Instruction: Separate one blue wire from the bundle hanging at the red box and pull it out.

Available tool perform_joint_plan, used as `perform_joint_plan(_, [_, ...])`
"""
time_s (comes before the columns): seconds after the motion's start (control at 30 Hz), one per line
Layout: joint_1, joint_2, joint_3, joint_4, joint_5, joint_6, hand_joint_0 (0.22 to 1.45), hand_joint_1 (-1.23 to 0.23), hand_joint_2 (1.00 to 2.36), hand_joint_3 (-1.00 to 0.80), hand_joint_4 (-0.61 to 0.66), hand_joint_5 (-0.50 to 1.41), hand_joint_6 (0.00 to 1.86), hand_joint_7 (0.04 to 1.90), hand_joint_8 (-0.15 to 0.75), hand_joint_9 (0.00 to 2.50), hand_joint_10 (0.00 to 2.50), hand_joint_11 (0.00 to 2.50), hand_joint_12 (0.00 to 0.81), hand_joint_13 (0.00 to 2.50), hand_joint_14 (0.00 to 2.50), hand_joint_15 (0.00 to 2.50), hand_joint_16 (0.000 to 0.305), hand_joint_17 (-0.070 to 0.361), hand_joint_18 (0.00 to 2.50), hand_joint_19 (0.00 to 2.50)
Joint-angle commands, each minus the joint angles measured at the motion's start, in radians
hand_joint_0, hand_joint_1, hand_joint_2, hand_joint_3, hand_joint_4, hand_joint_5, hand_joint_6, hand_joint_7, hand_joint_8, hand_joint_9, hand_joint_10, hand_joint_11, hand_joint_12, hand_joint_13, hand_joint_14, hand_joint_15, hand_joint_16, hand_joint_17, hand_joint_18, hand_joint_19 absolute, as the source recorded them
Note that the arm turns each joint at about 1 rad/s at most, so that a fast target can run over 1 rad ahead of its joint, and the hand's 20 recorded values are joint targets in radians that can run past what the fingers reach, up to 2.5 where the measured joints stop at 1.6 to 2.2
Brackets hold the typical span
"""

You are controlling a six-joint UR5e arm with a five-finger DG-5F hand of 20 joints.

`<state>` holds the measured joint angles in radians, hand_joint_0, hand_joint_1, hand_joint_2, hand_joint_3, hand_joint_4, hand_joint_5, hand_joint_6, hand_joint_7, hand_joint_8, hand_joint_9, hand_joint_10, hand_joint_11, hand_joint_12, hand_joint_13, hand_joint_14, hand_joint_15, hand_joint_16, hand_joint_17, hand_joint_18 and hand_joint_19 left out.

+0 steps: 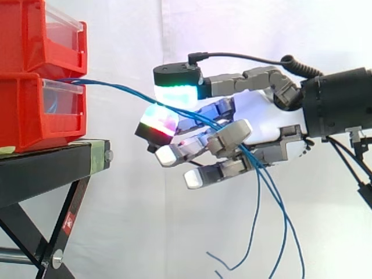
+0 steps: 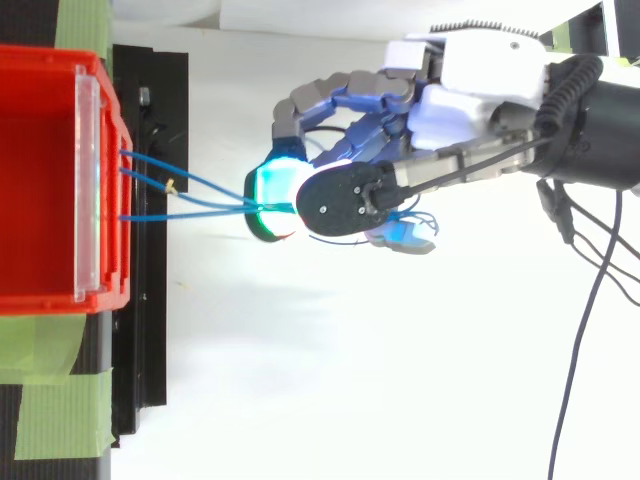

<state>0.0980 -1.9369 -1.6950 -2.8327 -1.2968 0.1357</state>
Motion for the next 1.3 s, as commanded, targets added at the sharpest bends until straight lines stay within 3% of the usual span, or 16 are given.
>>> perform_joint_plan(0.0, [-0.003,0.027,0.000,-0.027,0.007,-0.062,0.59,-0.69,1.02,-0.11,0.17,-0.18,0.89,1.25,0.344,0.83,0.02,0.67,0.303,1.58,0.02,1.57,0.059,0.134,0.69,0.68])
perform_joint_plan(0.2, [-0.006,0.073,0.000,-0.047,0.022,-0.105,0.59,-0.69,1.03,-0.11,0.17,-0.18,0.89,1.25,0.344,0.83,0.02,0.68,0.303,1.58,0.02,1.57,0.059,0.133,0.68,0.68])
perform_joint_plan(0.4, [-0.006,0.090,0.000,-0.074,0.030,-0.125,0.60,-0.70,1.02,-0.14,0.18,-0.19,0.89,1.25,0.341,0.81,0.02,0.67,0.297,1.57,0.00,1.58,0.059,0.133,0.67,0.68])
perform_joint_plan(0.77, [-0.003,0.090,-0.002,-0.114,0.030,-0.125,0.61,-0.77,1.02,-0.19,0.21,-0.21,0.90,1.21,0.324,0.73,0.02,0.68,0.304,1.52,0.00,1.57,0.057,0.128,0.63,0.69])
perform_joint_plan(1.27, [-0.001,0.092,-0.002,-0.122,0.028,-0.125,0.58,-0.74,1.01,-0.34,0.24,-0.21,0.90,1.16,0.330,0.75,0.02,0.70,0.304,1.51,0.13,1.52,0.058,0.130,0.65,0.70])
